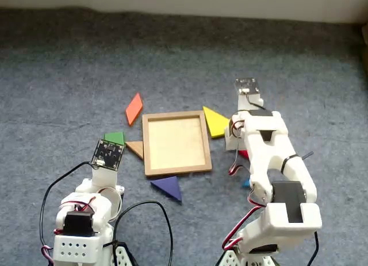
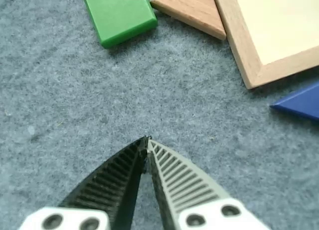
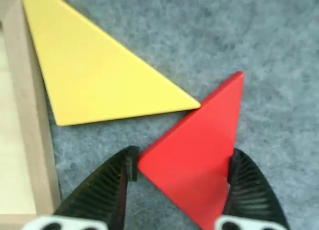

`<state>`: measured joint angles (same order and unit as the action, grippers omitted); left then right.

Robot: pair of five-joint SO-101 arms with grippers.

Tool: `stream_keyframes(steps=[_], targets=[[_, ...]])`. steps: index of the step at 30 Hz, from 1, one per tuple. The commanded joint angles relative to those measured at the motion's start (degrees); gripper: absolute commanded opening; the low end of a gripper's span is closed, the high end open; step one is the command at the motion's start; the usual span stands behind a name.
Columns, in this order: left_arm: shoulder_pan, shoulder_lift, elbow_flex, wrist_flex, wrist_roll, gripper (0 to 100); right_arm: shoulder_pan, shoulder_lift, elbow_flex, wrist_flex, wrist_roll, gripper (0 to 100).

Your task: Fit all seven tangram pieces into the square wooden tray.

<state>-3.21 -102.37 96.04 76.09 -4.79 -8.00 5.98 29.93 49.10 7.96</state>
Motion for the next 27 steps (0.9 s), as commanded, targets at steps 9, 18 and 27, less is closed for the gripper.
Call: stream_keyframes(steps=[9,18,27], targets=[[-0.22,-1.63,1.10,0.44,0.44,0,1.10,-7.60,-6.20,10.42,-0.26,14.3],[-0.22,-1.63,1.10,0.44,0.44,0,-4.44,-20.97,-5.93,12.44,-0.62,14.3],[-0.22,-1.63,1.10,0.44,0.44,0,-19.03,-17.10,-7.08,10.59,-6.24,14.3]])
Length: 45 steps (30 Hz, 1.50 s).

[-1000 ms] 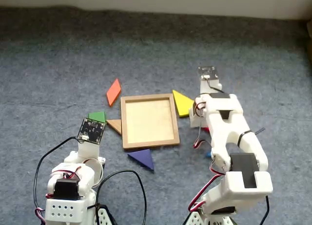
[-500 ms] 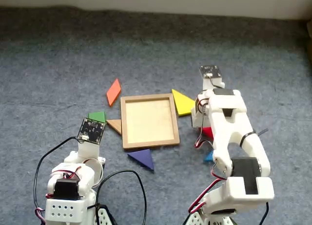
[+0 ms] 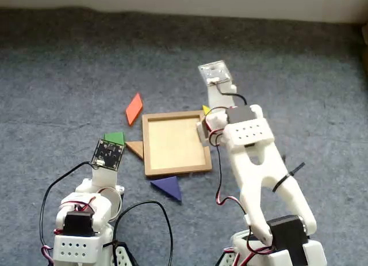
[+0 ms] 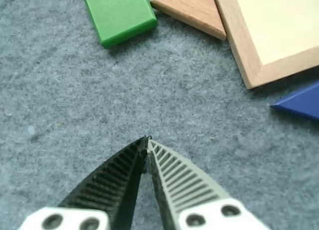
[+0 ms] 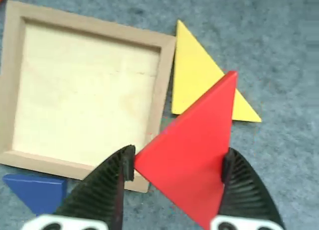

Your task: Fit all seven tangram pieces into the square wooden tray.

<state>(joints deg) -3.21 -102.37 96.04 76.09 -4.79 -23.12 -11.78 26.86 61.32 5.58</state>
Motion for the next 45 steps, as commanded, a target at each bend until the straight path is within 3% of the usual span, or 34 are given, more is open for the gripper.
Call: stream_keyframes(steps=[1,6,11,31,39,45], targets=[[-0.22,-1.63,1.10,0.44,0.44,0,-5.05,1.89,-4.53,-2.77,-5.71,14.3],[-0.22,-1.63,1.10,0.44,0.44,0,-9.71,8.75,-7.78,-5.32,-10.73,14.3],[-0.22,-1.63,1.10,0.44,0.44,0,-12.44,13.76,-10.59,-5.49,-10.81,14.3],[-0.22,-1.63,1.10,0.44,0.44,0,-9.45,23.96,-16.04,-5.58,-10.90,14.3],[-0.22,-1.63,1.10,0.44,0.44,0,-9.36,23.96,-15.96,-5.58,-15.56,14.3],[-0.22,-1.63,1.10,0.44,0.44,0,-9.36,23.96,-15.96,-5.49,-15.56,26.0]])
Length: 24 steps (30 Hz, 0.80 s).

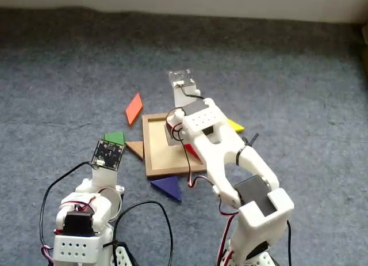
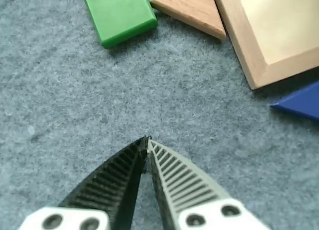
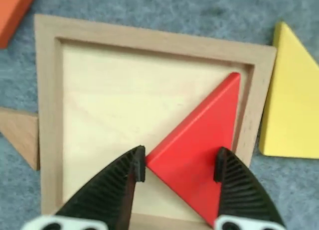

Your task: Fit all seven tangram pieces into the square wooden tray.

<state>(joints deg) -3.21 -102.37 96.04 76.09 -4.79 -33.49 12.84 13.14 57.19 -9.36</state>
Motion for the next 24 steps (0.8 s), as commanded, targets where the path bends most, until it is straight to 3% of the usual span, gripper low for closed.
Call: stream_keyframes(steps=[1,11,17,24], targets=[[-0.22,-1.63,1.10,0.44,0.44,0,1.01,-0.66,-2.24,-1.36,-0.62,27.9],[-0.22,-1.63,1.10,0.44,0.44,0,0.57,-1.36,-2.51,-1.10,-0.26,29.3],[-0.22,-1.63,1.10,0.44,0.44,0,0.57,-8.13,-2.86,-1.01,5.63,29.3],[-0.22,-1.63,1.10,0.44,0.44,0,0.92,-14.29,-0.04,-0.92,5.80,29.3]])
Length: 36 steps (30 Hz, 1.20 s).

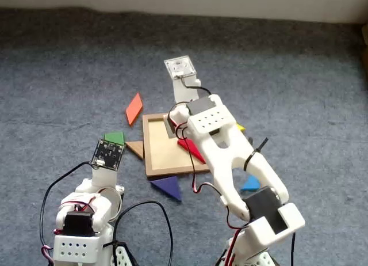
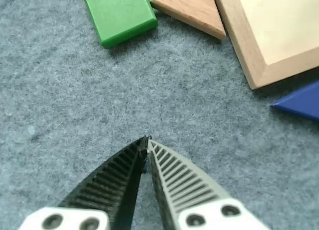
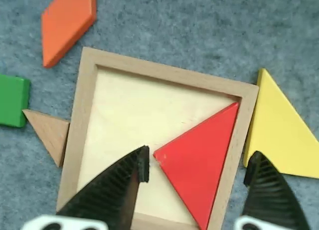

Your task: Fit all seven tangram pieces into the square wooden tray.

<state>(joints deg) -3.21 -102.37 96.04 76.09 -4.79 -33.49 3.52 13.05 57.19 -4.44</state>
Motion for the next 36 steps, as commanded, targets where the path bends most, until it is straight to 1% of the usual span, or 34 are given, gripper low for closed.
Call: stream_keyframes(steps=[1,3,5,10,15,18,22,27,36], targets=[[-0.22,-1.63,1.10,0.44,0.44,0,1.01,-5.49,0.22,-0.92,0.88,29.3],[-0.22,-1.63,1.10,0.44,0.44,0,2.33,-6.20,0.22,-0.92,2.55,29.3],[-0.22,-1.63,1.10,0.44,0.44,0,4.35,-6.46,0.22,-0.92,6.77,29.3],[-0.22,-1.63,1.10,0.44,0.44,0,11.56,-6.11,0.22,-1.10,13.98,29.3],[-0.22,-1.63,1.10,0.44,0.44,0,15.16,-1.89,-0.22,-1.45,18.02,29.3],[-0.22,-1.63,1.10,0.44,0.44,0,15.78,4.79,-0.75,-1.45,18.20,29.3],[-0.22,-1.63,1.10,0.44,0.44,0,16.04,12.35,-7.87,-0.92,18.20,29.3],[-0.22,-1.63,1.10,0.44,0.44,0,15.87,16.48,-12.88,2.86,18.20,29.3],[-0.22,-1.63,1.10,0.44,0.44,0,16.13,22.90,-13.41,3.21,19.08,29.3]])
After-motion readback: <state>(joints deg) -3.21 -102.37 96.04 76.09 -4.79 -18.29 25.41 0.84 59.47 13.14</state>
